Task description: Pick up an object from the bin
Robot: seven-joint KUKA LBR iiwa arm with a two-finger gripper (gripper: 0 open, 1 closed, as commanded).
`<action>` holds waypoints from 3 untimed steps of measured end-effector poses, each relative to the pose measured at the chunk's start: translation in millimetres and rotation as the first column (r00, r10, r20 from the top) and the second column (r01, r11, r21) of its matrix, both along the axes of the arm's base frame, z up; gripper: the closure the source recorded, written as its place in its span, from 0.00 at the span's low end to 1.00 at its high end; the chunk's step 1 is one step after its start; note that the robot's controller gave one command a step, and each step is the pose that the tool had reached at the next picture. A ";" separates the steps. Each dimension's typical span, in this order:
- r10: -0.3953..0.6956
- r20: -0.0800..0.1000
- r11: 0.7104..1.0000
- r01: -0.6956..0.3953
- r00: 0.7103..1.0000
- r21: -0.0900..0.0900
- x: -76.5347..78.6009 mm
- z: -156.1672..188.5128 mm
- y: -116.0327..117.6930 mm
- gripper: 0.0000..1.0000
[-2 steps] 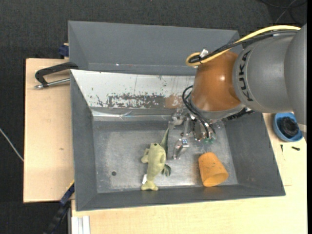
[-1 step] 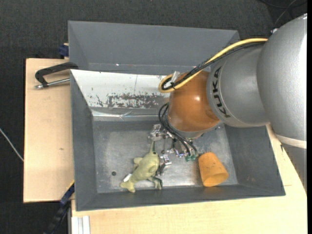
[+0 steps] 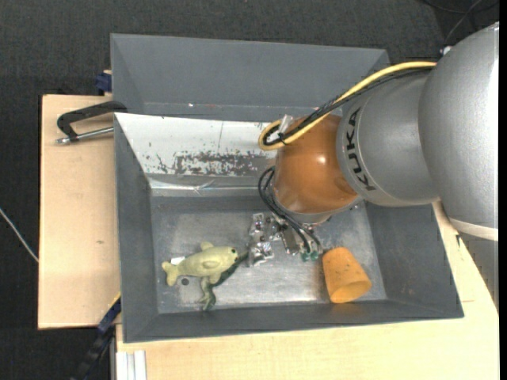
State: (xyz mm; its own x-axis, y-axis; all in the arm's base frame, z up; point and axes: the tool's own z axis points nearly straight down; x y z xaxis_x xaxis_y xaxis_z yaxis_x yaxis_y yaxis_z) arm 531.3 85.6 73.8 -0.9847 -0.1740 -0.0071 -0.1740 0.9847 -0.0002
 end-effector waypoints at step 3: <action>0.243 -0.001 0.970 -0.243 0.970 0.001 -35.2 -4.2 27.5 0.00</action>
Offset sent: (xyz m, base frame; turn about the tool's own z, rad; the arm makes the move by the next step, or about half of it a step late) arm 0.0070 -0.0165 0.1368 -0.1038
